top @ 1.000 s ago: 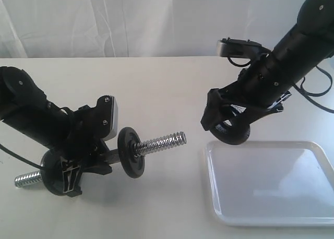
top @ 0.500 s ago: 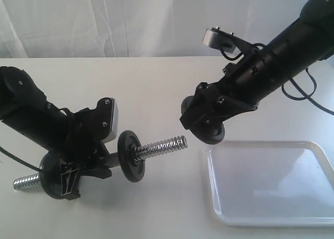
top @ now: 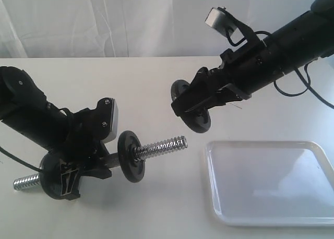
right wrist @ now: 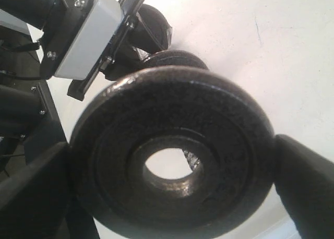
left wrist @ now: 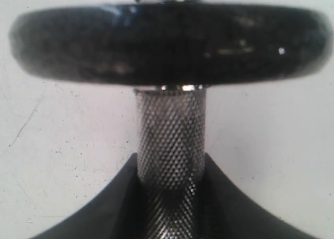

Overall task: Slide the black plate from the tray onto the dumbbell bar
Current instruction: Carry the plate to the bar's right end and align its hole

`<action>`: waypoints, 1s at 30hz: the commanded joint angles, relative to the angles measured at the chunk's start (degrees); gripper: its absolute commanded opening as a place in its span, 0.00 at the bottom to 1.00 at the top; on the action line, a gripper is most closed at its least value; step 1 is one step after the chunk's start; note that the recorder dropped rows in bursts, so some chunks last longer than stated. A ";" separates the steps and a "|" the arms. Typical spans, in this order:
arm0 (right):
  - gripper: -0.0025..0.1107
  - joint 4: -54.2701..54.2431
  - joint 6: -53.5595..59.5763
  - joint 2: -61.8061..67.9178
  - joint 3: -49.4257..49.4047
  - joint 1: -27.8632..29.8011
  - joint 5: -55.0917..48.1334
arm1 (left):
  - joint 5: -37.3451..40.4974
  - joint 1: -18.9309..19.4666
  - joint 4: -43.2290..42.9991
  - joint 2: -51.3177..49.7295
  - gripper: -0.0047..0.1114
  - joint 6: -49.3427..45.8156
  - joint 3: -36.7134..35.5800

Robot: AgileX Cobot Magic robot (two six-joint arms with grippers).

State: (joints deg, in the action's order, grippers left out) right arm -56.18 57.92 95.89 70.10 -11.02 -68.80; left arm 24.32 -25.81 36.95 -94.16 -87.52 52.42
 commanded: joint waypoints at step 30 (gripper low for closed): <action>0.02 -13.81 15.29 -0.76 -12.39 4.75 -1.17 | 3.75 -0.13 12.09 2.75 0.04 -2.21 1.35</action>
State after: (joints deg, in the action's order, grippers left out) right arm -65.77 72.15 95.82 57.92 -6.56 -68.03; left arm 26.57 -25.91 40.55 -94.16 -90.90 52.42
